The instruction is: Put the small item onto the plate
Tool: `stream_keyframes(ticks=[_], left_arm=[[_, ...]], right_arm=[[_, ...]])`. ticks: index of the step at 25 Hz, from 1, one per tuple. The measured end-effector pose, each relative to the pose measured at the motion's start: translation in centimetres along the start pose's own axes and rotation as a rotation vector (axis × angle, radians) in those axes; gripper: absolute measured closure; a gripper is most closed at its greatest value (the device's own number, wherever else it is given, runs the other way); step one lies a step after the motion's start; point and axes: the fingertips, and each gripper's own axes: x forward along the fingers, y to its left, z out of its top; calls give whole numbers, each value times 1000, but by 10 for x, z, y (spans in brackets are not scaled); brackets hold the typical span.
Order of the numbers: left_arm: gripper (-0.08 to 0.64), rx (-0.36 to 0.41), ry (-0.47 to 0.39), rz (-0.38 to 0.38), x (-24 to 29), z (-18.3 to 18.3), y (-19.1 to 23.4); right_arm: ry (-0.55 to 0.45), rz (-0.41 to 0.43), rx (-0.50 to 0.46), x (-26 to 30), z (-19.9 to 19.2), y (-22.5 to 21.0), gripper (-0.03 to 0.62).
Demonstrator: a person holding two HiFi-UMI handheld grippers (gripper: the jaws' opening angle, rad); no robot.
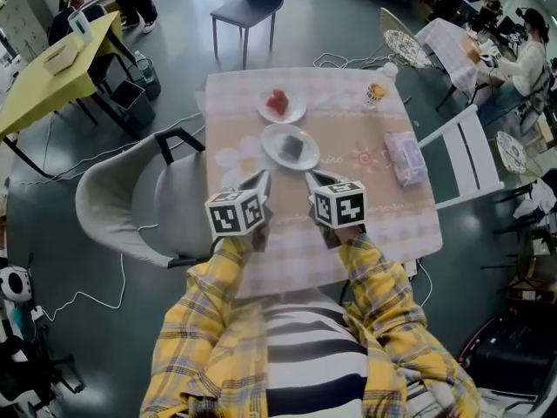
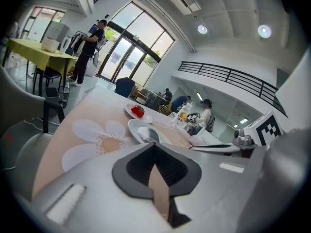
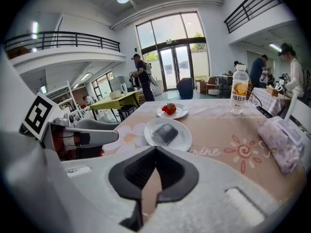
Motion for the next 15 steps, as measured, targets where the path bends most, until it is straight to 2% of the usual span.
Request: stream_keyframes(ticks=[15], left_arm=[[565, 12, 10, -41, -40, -32, -20]], right_arm=[[-48, -27, 71, -48, -42, 24, 592]])
